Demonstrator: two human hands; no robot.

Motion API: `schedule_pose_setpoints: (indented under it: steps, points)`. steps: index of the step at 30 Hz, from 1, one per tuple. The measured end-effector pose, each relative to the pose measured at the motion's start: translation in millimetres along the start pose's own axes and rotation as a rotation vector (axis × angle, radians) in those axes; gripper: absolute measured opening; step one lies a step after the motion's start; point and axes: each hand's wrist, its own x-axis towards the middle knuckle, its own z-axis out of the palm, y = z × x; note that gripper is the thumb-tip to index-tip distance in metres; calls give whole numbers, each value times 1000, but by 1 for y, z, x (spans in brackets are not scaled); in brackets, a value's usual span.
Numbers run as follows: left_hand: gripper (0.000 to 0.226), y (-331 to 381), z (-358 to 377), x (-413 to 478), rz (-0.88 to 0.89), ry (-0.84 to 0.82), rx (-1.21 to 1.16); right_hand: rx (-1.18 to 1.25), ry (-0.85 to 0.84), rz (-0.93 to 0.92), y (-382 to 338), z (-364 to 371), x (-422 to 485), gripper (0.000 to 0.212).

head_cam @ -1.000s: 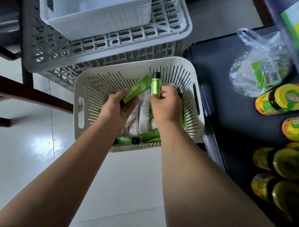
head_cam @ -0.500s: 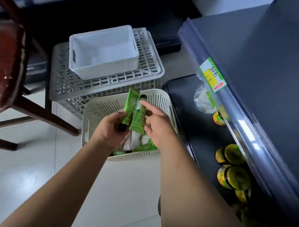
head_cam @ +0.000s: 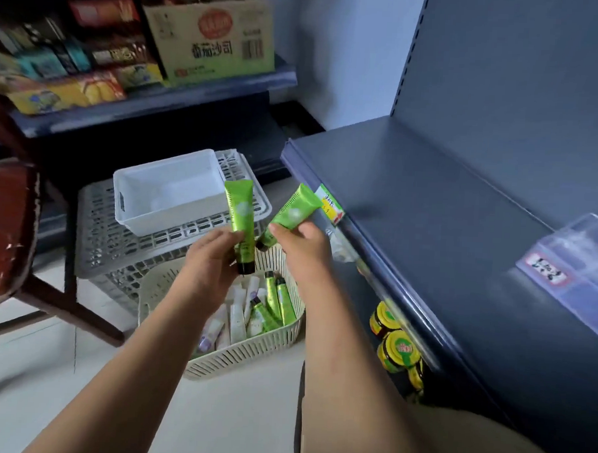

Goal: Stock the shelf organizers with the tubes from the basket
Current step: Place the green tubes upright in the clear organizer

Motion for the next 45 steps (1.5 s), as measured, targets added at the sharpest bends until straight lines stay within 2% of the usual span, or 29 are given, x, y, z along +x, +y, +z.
schedule_pose_setpoints:
  steps: [1, 6, 11, 15, 17, 20, 28, 31, 34, 38, 41, 45]
  points:
    - [11, 7, 5, -5, 38, -16, 46, -11, 27, -31, -7, -7, -3, 20]
    - [26, 40, 35, -33, 186, -134, 183, -45, 190, -154, -42, -44, -29, 41]
    - [29, 61, 89, -68, 328, -251, 236, -69, 348, -292, -75, -91, -76, 23]
    - [31, 64, 140, -98, 362, -433, 215, -28, 460, -388, -96, -134, -122, 31]
    - [27, 62, 166, -118, 394, -520, 202, -13, 510, -424, -101, -164, -150, 26]
    - [25, 55, 203, -152, 434, -658, 188, -41, 643, -439, -106, -210, -201, 17]
    - [32, 2, 294, -250, 423, -1004, 199, -244, 929, -463, -94, -305, -333, 20]
    - [35, -30, 318, -286, 401, -1115, 177, -302, 1010, -431, -67, -326, -374, 20]
    - [35, -52, 329, -304, 411, -1201, 134, -269, 1003, -416, -50, -337, -404, 17]
    - [34, -76, 350, -317, 478, -1278, 151, -263, 1074, -425, -39, -361, -420, 18]
    - [33, -93, 366, -309, 448, -1279, 199, -246, 1192, -414, -28, -378, -421, 19]
    - [31, -111, 392, -296, 414, -1246, 270, -263, 1266, -387, -23, -396, -425, 14]
